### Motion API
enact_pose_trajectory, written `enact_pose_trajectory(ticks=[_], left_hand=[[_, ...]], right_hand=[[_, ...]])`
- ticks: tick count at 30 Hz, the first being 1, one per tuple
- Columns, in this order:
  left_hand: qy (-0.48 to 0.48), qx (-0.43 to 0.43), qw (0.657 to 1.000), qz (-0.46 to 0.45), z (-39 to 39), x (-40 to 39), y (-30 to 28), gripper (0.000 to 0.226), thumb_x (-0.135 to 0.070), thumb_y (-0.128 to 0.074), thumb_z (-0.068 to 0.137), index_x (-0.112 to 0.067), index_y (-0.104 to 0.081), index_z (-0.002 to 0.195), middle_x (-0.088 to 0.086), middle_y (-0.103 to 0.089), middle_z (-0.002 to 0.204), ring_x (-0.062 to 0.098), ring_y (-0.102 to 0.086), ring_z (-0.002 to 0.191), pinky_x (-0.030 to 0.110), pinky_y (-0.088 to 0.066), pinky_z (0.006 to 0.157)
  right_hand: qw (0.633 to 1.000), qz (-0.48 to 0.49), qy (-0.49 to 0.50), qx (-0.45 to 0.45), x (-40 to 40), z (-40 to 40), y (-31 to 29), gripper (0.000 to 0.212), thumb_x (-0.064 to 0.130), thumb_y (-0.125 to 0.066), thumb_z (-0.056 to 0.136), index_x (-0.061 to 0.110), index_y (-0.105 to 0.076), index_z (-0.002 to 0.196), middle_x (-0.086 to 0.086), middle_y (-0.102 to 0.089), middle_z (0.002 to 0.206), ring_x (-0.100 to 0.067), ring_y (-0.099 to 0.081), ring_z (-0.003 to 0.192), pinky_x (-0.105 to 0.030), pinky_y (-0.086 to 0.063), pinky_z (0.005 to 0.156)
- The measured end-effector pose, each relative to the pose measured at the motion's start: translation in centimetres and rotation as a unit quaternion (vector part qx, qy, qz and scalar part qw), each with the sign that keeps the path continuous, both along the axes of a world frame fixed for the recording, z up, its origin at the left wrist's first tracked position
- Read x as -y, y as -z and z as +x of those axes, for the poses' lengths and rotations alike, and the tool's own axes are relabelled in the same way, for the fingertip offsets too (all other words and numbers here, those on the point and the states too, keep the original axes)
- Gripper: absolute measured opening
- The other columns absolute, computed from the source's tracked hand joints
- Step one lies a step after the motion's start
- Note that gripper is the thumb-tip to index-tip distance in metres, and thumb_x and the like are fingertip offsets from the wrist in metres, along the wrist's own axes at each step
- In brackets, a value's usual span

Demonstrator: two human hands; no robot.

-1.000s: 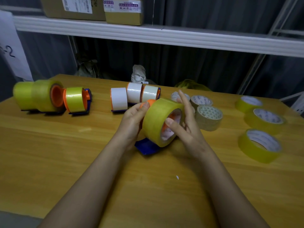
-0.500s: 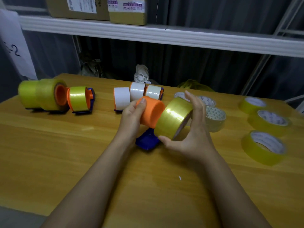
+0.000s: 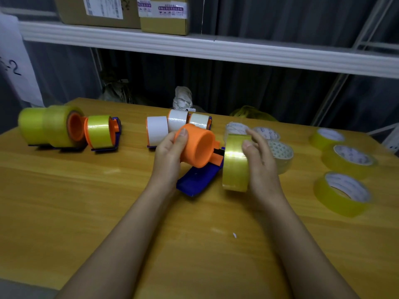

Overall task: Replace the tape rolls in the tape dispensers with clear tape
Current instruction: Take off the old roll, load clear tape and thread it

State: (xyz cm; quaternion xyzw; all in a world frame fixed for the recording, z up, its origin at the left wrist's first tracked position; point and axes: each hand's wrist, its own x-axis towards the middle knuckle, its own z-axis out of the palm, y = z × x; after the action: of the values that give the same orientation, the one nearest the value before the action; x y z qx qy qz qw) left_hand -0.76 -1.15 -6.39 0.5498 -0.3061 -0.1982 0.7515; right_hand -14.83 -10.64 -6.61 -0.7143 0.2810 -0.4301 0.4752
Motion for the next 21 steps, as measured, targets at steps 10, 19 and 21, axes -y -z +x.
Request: enact_pose_trajectory(ticks=[10,19,21], left_hand=[[0.043,0.101,0.994,-0.011,-1.6,-0.4,-0.2,0.017,-0.019,-0.04,0.099,-0.013,-0.056,0.103,-0.003,-0.058,0.084,-0.007,-0.057,0.069,0.008,-0.044,0.06],[-0.065,0.124,0.989,-0.048,-1.3,-0.7,-0.7,0.014,-0.031,-0.041,0.096,-0.025,-0.049,0.088,-0.009,-0.052,0.077,-0.007,-0.052,0.065,0.011,-0.042,0.06],[-0.042,0.123,0.99,-0.052,-1.2,-0.9,-1.0,0.013,-0.039,-0.045,0.087,-0.027,-0.047,0.09,-0.01,-0.053,0.081,-0.007,-0.053,0.068,0.012,-0.044,0.063]], right_hand=[[0.972,0.219,-0.038,0.074,-0.3,0.4,-0.3,0.042,0.078,-0.057,0.071,0.054,-0.055,0.105,0.006,-0.061,0.123,-0.019,-0.061,0.111,-0.056,-0.054,0.087],[0.987,0.149,-0.028,0.058,-0.3,-0.4,-1.0,0.043,0.047,-0.075,0.071,0.023,-0.065,0.106,0.019,-0.07,0.083,0.006,-0.064,0.085,-0.023,-0.051,0.082],[0.99,0.118,-0.063,0.039,-0.1,-0.8,-1.2,0.049,0.039,-0.076,0.073,0.015,-0.061,0.113,0.026,-0.068,0.074,0.012,-0.062,0.074,-0.014,-0.048,0.072]])
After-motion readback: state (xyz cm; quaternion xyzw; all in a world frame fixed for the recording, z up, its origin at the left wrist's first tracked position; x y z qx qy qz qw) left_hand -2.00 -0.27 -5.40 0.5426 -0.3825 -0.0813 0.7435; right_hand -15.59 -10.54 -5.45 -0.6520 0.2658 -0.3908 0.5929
